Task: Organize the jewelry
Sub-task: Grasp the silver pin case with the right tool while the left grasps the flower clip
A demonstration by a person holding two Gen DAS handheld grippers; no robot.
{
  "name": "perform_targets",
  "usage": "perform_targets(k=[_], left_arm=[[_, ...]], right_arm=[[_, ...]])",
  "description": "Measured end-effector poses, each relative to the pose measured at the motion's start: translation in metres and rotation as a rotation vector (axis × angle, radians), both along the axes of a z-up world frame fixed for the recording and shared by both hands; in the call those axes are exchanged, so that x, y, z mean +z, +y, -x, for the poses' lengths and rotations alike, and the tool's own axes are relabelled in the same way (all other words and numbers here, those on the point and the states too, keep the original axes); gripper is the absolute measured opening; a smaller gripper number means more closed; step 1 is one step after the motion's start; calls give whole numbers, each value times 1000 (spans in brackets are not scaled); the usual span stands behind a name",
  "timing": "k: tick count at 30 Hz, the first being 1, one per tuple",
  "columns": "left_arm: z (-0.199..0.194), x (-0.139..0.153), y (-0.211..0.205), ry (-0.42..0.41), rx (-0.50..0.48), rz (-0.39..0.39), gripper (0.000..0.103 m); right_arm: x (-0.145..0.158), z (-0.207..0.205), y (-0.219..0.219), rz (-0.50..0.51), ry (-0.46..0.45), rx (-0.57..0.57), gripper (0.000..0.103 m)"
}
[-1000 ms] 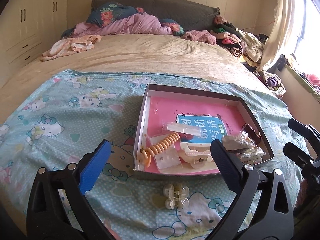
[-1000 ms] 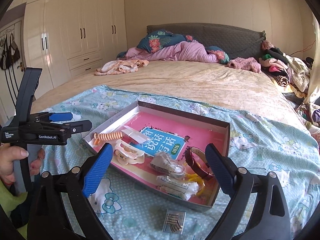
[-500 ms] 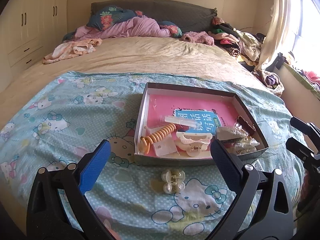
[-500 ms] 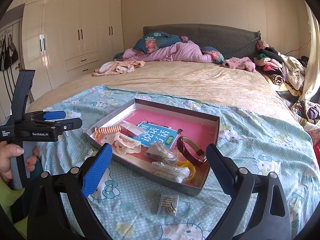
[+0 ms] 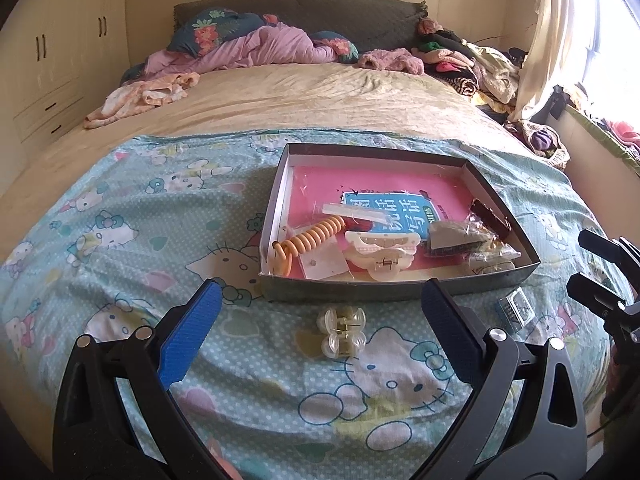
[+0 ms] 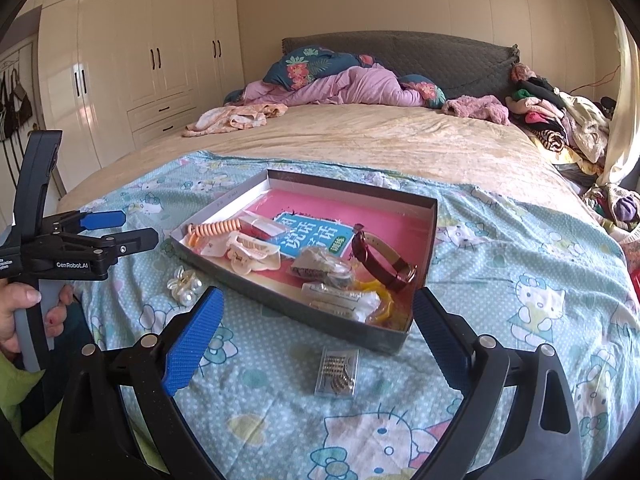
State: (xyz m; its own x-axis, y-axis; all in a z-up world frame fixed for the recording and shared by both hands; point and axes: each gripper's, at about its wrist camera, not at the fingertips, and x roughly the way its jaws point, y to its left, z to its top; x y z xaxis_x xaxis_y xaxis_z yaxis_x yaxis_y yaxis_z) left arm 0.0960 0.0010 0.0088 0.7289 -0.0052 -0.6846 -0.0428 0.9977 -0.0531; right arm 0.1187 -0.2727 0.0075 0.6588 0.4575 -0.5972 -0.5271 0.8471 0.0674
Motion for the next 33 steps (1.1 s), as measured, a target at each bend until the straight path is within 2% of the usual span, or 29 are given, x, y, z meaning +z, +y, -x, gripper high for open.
perform_targets(k=[9, 30, 32, 33], left_arm=[[0, -16, -10, 43, -18, -10, 93], [-12, -60, -9, 135, -15, 52, 93], [-13, -62, -8, 138, -13, 57, 93], [-14, -63, -7, 140, -11, 58, 93]], right_arm=[[-17, 1, -5, 3, 49, -7, 94], [-70, -11, -8, 25, 180, -34, 94], [-76, -15, -5, 34, 189, -29, 93], [-78, -16, -3, 39, 191, -28, 88]])
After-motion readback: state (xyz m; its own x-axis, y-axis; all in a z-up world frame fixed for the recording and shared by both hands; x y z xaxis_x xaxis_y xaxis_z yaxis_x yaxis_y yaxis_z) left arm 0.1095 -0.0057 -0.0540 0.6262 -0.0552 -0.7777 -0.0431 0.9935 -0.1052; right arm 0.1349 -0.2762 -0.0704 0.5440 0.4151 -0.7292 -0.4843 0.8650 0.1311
